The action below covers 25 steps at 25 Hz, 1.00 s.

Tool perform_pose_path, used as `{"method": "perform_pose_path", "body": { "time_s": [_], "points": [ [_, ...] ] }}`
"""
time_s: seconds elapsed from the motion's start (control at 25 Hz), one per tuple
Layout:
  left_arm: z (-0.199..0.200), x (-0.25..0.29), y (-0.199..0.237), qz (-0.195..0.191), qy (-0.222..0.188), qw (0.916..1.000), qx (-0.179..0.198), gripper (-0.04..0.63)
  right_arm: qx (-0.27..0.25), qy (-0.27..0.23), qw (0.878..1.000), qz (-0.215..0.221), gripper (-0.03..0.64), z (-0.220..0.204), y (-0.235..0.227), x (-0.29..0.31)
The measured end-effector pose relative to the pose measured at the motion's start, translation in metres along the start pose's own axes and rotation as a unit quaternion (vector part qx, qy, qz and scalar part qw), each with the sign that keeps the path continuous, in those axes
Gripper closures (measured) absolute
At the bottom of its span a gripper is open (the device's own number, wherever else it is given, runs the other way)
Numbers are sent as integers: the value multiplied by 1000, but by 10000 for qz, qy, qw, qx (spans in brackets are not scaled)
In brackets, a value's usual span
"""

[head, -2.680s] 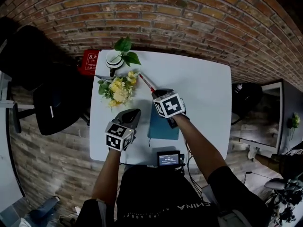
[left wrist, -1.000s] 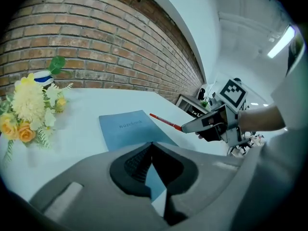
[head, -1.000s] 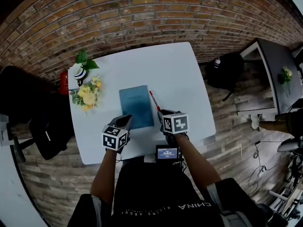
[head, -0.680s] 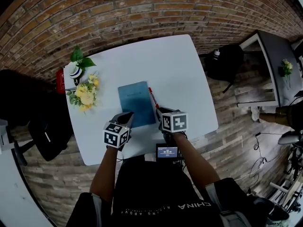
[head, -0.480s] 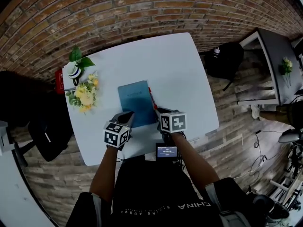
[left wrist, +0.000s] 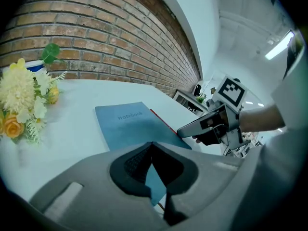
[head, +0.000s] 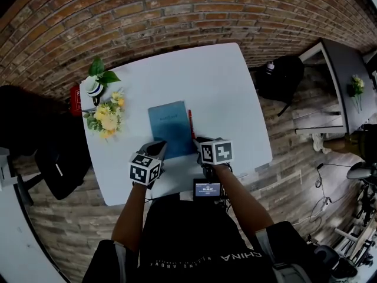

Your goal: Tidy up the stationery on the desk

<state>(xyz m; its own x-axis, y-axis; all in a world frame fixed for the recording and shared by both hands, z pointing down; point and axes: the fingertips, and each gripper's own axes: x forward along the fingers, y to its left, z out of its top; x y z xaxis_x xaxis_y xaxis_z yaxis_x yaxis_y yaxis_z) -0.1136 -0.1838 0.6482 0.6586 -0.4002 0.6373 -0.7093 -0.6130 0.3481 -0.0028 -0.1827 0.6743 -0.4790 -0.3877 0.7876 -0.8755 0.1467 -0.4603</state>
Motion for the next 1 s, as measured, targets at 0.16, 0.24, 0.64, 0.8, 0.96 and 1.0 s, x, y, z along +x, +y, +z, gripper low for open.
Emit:
{"method": "perform_pose_path", "body": {
  "time_s": [0.16, 0.24, 0.64, 0.8, 0.96, 1.0],
  "points": [
    [-1, -4, -4, 59, -53, 10000, -43, 584, -133, 36, 9999, 89, 518, -2, 2, -4],
    [-2, -7, -6, 102, -92, 9999, -56, 584, -258, 20, 9996, 77, 518, -2, 1, -7],
    [8, -30, -20, 426, -469, 9980, -92, 584, -1566, -538, 9862, 95, 573, 25, 5, -45],
    [12, -41, -30, 547, -655, 9963, -127, 584, -2157, -723, 9734, 265, 597, 33, 22, -58],
    [11, -52, -43, 622, -828, 9945, -156, 584, -2688, -861, 9581, 481, 606, 31, 44, -70],
    [10, -54, -45, 643, -855, 9941, -155, 584, -2786, -878, 9550, 521, 606, 29, 48, -73]
  ]
}}
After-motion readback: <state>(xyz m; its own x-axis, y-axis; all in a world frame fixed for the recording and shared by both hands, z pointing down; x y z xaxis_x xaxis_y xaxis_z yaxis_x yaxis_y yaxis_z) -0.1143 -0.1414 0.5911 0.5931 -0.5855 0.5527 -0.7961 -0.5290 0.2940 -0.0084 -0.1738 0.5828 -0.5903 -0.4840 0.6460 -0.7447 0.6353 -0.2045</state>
